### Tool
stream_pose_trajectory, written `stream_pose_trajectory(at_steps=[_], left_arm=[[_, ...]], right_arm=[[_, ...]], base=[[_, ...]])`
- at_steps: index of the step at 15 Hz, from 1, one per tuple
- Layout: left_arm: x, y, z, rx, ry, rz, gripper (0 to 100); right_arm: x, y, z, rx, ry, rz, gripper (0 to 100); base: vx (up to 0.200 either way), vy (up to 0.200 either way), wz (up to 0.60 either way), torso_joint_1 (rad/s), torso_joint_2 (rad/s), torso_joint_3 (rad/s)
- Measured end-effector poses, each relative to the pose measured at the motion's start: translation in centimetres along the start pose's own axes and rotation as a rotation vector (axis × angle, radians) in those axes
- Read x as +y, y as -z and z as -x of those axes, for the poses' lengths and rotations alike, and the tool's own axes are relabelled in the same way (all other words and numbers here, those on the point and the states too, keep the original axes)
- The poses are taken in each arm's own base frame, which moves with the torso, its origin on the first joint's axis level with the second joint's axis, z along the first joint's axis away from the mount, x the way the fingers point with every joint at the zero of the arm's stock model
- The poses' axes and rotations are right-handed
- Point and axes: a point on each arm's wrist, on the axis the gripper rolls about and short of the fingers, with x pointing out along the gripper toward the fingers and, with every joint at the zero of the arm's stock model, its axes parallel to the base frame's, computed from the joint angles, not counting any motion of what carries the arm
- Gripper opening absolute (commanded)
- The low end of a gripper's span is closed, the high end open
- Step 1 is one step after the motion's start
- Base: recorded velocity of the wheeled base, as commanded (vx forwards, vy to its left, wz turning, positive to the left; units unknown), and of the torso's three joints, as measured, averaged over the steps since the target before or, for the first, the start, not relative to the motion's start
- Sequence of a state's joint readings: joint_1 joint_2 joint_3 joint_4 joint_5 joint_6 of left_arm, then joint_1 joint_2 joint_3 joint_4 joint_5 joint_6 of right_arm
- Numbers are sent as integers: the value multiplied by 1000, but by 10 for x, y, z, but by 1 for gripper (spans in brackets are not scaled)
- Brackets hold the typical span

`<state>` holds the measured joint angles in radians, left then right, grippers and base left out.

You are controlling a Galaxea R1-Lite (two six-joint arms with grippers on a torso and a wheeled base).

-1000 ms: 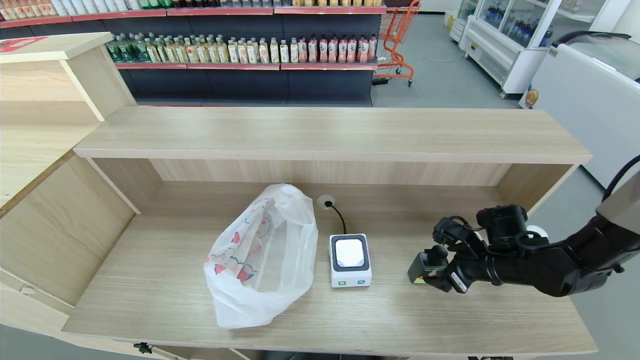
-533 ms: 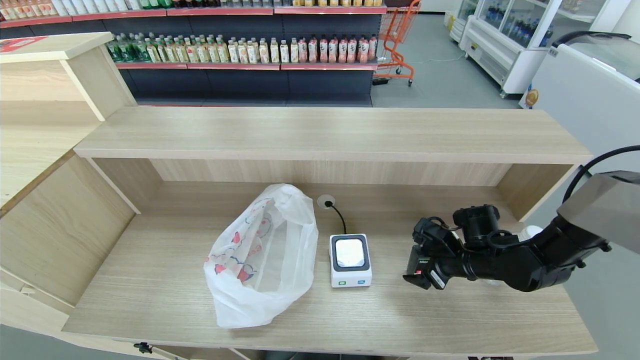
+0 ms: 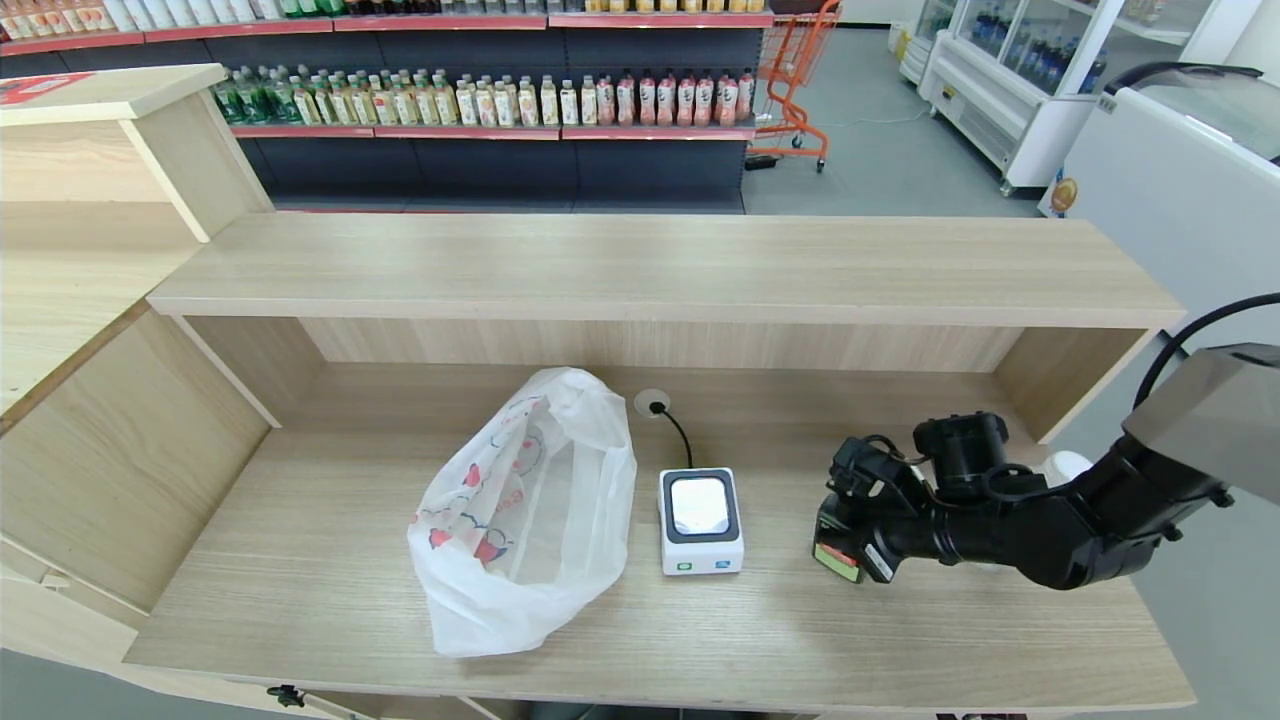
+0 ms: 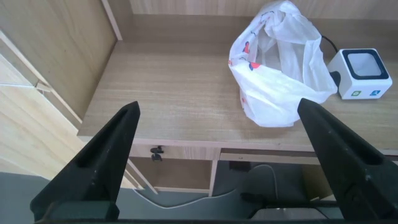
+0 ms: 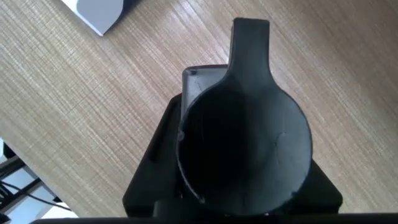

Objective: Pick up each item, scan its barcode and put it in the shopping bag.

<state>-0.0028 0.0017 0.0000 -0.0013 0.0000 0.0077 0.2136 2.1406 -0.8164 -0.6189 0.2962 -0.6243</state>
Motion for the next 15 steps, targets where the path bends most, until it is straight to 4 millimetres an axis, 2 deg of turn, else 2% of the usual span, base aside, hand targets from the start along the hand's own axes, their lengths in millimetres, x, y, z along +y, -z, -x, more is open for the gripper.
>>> stream_pose_trajectory(at_steps=[4, 7, 10, 12, 13, 15], left_arm=[[0, 0, 0, 0, 0, 0, 100], [0, 0, 0, 0, 0, 0, 100], [0, 0, 0, 0, 0, 0, 100], [0, 0, 0, 0, 0, 0, 100], [0, 0, 0, 0, 0, 0, 100], [0, 0, 0, 0, 0, 0, 100]], right_arm=[[7, 9, 23, -41, -11, -12, 0], [3, 6, 60, -132, 48, -71, 0], [-5, -10, 108, -303, 185, -54, 0], [-8, -25, 140, -494, 310, 39, 0], [-5, -27, 153, -569, 314, 96, 0], [8, -27, 169, -700, 211, 350, 0]], base=[[0, 0, 0, 0, 0, 0], [0, 0, 0, 0, 0, 0], [0, 0, 0, 0, 0, 0], [0, 0, 0, 0, 0, 0], [0, 0, 0, 0, 0, 0], [0, 0, 0, 0, 0, 0]])
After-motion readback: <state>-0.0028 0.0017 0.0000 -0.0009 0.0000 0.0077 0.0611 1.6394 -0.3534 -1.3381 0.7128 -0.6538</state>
